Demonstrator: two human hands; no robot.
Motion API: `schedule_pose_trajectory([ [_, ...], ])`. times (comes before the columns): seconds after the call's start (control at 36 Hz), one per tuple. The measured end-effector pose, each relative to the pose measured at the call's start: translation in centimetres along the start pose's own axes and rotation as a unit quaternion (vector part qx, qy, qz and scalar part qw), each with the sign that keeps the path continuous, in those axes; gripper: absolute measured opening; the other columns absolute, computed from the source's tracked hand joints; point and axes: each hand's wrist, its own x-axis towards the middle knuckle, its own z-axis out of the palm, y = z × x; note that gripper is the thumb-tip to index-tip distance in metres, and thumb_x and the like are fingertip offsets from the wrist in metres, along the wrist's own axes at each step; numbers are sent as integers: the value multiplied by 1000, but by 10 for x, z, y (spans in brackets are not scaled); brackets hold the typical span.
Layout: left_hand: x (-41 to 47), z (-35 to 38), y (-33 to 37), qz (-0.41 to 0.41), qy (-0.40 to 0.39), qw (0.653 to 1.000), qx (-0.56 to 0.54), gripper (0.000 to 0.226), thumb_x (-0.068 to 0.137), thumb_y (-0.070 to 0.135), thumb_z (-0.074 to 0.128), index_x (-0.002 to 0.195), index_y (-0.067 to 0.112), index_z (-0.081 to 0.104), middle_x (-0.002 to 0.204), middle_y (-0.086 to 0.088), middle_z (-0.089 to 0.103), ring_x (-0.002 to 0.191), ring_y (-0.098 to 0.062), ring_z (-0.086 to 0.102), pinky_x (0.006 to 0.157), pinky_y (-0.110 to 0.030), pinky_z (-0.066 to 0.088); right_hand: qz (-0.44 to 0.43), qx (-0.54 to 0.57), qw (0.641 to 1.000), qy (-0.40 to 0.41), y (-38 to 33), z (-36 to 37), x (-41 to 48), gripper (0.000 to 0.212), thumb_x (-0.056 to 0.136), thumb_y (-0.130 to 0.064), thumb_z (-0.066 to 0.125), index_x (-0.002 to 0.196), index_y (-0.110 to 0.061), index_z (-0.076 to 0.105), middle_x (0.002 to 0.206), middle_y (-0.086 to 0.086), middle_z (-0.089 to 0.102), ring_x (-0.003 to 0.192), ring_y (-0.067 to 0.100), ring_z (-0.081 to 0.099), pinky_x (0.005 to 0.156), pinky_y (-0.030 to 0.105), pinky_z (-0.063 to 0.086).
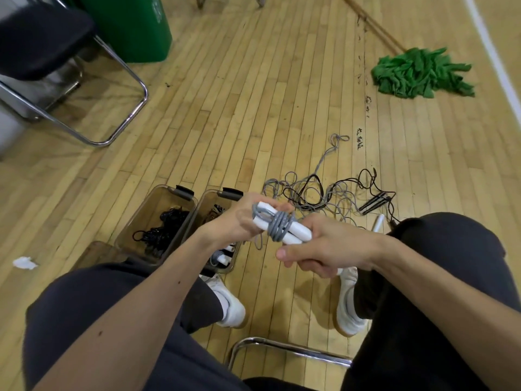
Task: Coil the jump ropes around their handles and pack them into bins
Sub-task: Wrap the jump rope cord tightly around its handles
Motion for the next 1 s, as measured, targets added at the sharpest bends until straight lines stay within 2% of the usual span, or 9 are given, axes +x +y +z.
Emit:
schedule_pose_trajectory([
  [0.06,1,1,-5,-11,6,1000,-7,36,99,-5,51,72,11,68,46,15,54,44,4,46,49,-8,35,3,9,1000,9,1,-4,1,28,91,-20,74,73,-3,61,47,4,46,39,18,37,41,22,33],
  [0.11,2,2,-10,-13,20,1000,7,47,99,-4,49,68,25,69,49,15,53,47,1,42,51,-15,36,0,12,1000,19,1,-8,2,32,89,-17,76,70,-2,55,48,6,46,38,19,36,42,22,32],
  [0.19,3,2,-14,-25,29,999,-6,29,103,8,48,81,5,66,55,12,53,51,-4,43,56,-23,37,-9,25,999,39,-2,-17,4,33,89,-13,75,67,-2,53,49,10,46,37,19,37,41,22,31],
  [0.22,5,3,-14,-25,34,999,-17,32,104,12,48,77,3,63,55,9,53,51,-5,43,56,-23,37,-13,28,998,49,-3,-21,6,33,89,-14,75,66,-3,54,51,12,46,38,19,37,41,23,30],
  [0.31,11,4,-13,-18,55,998,-36,46,106,19,45,61,14,55,54,5,49,50,-7,39,54,-21,34,-14,31,996,83,-4,-31,10,35,89,-15,75,60,-9,56,52,12,48,40,19,38,45,27,29],
  [0.47,21,10,-2,-19,57,998,-33,48,108,32,38,69,10,55,53,8,52,51,-6,45,54,-19,39,-5,65,989,132,-6,-41,16,30,91,-14,73,67,-9,55,55,8,47,44,19,35,46,29,29],
  [0.64,24,17,-1,-32,41,999,-18,61,107,45,33,66,9,59,56,-2,50,48,-11,45,48,-21,37,19,101,977,188,-1,-51,21,29,91,-12,72,70,-10,51,55,7,46,44,17,33,46,27,29],
  [0.86,20,14,-2,-4,16,996,91,53,104,48,40,73,13,65,55,1,48,48,-15,41,55,-30,37,39,81,976,199,16,-58,22,28,90,-11,73,74,-8,51,57,6,48,43,17,38,44,26,35],
  [1.0,12,16,-6,49,15,966,253,46,98,42,59,66,10,49,58,1,41,52,-13,36,56,-34,35,79,71,970,221,39,-54,31,20,90,-10,73,83,-2,56,58,9,51,42,18,41,43,27,36],
])
